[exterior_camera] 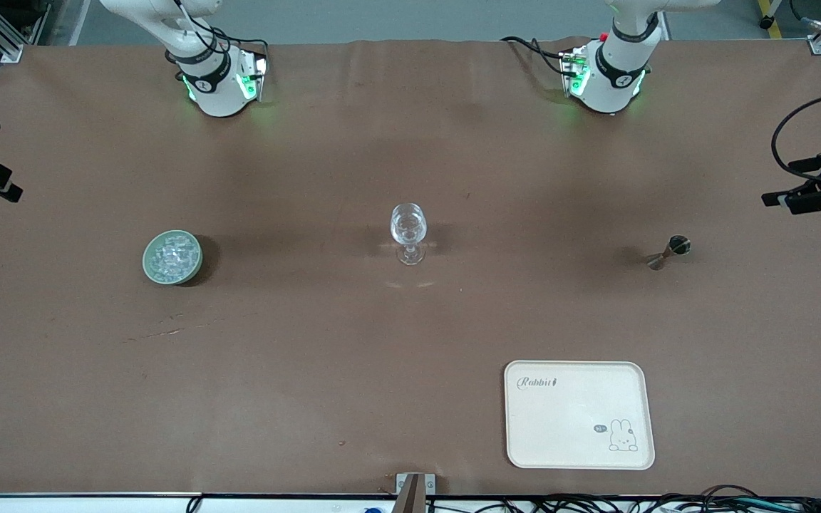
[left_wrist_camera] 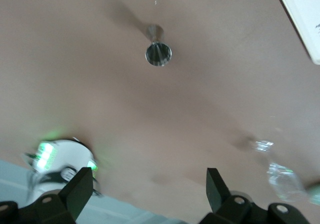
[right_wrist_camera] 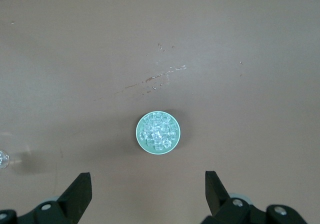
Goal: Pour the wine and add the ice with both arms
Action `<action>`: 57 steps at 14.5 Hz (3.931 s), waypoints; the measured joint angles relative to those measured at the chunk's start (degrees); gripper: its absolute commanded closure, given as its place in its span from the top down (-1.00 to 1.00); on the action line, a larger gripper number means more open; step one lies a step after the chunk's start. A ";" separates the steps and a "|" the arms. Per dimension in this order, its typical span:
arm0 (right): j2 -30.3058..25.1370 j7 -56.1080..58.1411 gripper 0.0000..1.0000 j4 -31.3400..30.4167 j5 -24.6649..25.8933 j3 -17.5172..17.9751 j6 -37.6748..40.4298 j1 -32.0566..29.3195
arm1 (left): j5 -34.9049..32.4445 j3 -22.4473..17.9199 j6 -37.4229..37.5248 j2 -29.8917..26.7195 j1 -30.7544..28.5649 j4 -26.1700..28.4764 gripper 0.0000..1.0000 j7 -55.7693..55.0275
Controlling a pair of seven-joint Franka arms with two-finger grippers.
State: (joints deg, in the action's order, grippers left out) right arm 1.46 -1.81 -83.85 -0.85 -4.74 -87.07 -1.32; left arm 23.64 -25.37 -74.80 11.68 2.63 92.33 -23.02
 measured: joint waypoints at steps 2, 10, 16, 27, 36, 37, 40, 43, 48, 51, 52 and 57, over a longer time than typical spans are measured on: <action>0.00 0.00 1.00 0.00 0.00 0.01 0.00 0.00 | 5.81 -3.70 1.21 3.56 -0.44 0.54 1.00 -2.39; 0.00 -0.01 1.00 -1.14 0.00 -0.02 0.90 0.00 | 20.14 -10.14 1.51 14.96 -2.63 2.05 1.00 -5.27; 0.63 -0.01 1.00 -14.44 0.00 0.02 -9.86 0.09 | 27.76 -15.64 1.56 19.51 -3.33 8.25 1.00 -3.93; 0.75 -0.05 1.00 -45.94 0.10 0.11 -43.97 2.00 | 42.60 -16.72 1.43 31.93 -2.96 14.74 1.00 8.96; 7.56 -0.05 0.82 -50.46 1.11 0.07 -54.27 2.43 | 45.80 -12.40 -0.75 33.82 -4.02 14.64 1.00 8.94; 8.07 -0.05 0.74 -50.46 1.23 0.06 -54.67 2.43 | 45.81 -11.84 -1.00 33.97 -4.37 14.64 1.00 8.94; 8.51 -0.05 0.54 -50.46 1.30 0.06 -54.95 2.43 | 45.84 -11.36 -1.22 34.74 -4.95 14.63 1.00 8.95; 8.74 -0.05 0.43 -50.57 1.32 0.01 -54.95 2.43 | 46.84 -10.08 -2.22 35.73 -5.19 14.62 1.00 8.95; 9.33 -0.06 0.16 -50.71 1.35 -0.01 -54.95 2.43 | 47.52 -8.22 -2.88 36.97 -6.36 14.04 1.00 9.13; 9.39 -0.06 0.14 -50.74 1.36 -0.02 -54.95 2.43 | 48.20 -6.54 -2.89 36.98 -6.67 13.89 1.00 9.23; 9.39 -0.06 0.14 -50.74 1.36 -0.02 -54.95 2.43 | 48.43 -6.22 -2.89 36.98 -6.66 13.75 1.00 9.23; 9.39 -0.06 0.02 -50.83 1.37 -0.06 -54.95 2.43 | 48.79 -5.77 -2.89 37.02 -6.51 13.50 1.00 9.23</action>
State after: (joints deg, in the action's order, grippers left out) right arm 10.85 -1.87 -134.68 0.52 -4.80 -142.03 1.11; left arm 72.43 -31.14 -77.69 48.70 -3.89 105.82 -13.79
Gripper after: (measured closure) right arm 0.441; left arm 0.000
